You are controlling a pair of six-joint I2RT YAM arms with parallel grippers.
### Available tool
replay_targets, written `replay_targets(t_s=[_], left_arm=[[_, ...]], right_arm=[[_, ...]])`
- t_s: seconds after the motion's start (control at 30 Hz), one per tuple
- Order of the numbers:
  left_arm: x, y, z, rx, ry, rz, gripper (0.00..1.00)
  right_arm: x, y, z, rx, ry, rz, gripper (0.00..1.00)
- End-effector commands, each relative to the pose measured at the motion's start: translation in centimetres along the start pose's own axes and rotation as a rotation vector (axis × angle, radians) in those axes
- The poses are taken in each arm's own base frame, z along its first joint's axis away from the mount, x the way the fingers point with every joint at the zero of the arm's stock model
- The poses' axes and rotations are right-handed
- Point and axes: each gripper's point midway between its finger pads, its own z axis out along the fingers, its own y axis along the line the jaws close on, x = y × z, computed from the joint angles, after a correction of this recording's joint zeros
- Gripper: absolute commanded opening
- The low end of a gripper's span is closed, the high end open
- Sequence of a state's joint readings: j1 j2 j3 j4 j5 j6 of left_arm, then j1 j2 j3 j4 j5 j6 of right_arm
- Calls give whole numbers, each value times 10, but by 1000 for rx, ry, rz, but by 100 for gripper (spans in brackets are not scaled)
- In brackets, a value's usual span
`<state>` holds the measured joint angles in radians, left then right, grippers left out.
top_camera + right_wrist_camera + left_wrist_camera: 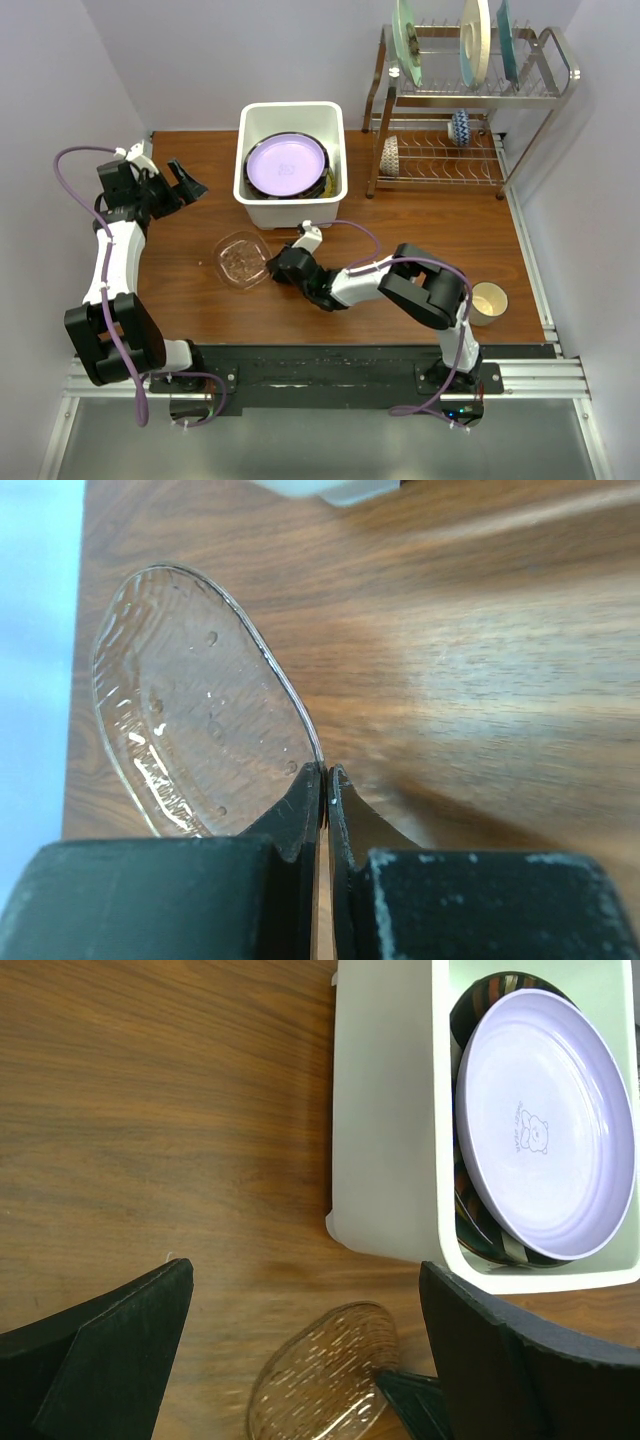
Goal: Place the plates into the plastic bin on the countertop
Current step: Pick up the plate at the center of the board.
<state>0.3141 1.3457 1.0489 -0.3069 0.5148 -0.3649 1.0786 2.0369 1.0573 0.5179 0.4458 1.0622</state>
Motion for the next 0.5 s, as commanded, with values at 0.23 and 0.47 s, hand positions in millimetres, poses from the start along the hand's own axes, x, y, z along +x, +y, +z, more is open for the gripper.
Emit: replay_targets(t_s=[0.23, 0.47], left_arm=[[-9, -5, -4, 37, -37, -2, 100], [-9, -4, -4, 34, -38, -6, 100]], right_arm=[[-49, 55, -35, -175, -77, 74, 0], [-63, 61, -53, -203, -94, 67, 0]])
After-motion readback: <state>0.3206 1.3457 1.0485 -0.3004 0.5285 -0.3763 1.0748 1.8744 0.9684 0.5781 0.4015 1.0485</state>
